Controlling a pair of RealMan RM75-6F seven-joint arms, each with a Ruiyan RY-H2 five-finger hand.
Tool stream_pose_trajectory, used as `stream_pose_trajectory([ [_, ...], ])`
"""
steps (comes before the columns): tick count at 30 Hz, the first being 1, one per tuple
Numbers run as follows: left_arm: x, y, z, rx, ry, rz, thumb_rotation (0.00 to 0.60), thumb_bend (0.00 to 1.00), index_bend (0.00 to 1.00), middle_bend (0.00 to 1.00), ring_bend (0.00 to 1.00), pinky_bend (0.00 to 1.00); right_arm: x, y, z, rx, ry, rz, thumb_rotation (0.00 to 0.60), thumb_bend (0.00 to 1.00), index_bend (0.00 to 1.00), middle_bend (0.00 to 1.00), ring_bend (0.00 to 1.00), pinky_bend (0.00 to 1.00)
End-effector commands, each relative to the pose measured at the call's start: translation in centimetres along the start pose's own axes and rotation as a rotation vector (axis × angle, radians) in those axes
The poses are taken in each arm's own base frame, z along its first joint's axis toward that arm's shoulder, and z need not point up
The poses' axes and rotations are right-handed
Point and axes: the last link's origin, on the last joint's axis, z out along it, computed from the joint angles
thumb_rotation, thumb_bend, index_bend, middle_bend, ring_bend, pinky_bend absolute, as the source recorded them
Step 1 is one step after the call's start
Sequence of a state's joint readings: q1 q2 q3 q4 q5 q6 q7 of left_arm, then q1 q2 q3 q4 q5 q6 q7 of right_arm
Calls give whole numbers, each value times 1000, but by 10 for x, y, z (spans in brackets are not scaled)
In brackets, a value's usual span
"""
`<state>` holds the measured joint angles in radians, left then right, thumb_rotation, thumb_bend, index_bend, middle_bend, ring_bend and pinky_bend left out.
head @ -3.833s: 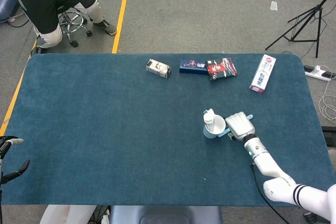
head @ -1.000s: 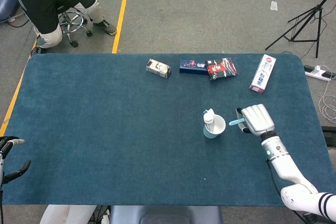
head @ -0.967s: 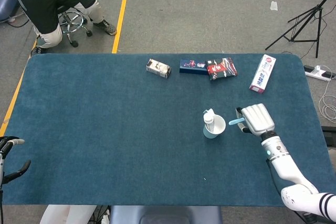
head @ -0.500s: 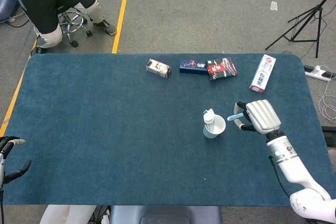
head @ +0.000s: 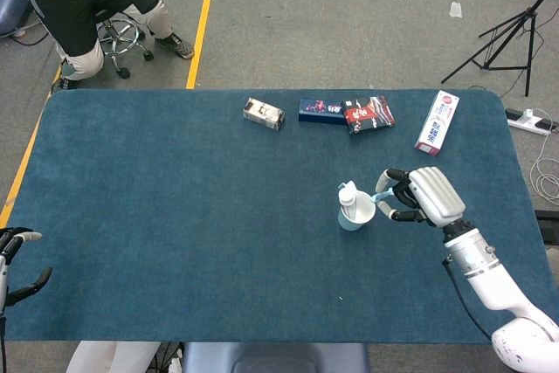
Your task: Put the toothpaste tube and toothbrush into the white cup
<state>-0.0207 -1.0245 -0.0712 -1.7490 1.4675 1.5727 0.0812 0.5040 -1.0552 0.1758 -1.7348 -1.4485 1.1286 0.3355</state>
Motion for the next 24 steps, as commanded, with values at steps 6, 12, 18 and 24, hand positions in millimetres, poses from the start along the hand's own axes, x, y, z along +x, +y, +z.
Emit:
stream_pose_trajectory([
  [6,0,0,0,1,-1,-2,600,219,334,299,214,271,-7,-1,0,52,-29,136,600,283,620,1000,1000,1000],
  [12,1,0,0,2,-2,-4,600,219,334,299,213,272,-9,5,-2,57,-30,232,600,283,621,1000,1000,1000],
  [18,1,0,0,2,-2,-4,600,219,334,299,213,272,-16,17,-3,37,-50,345,600,283,621,1000,1000,1000],
  [24,1,0,0,2,-2,-5,600,219,334,299,213,272,-23,30,-4,18,-73,407,600,283,621,1000,1000,1000],
])
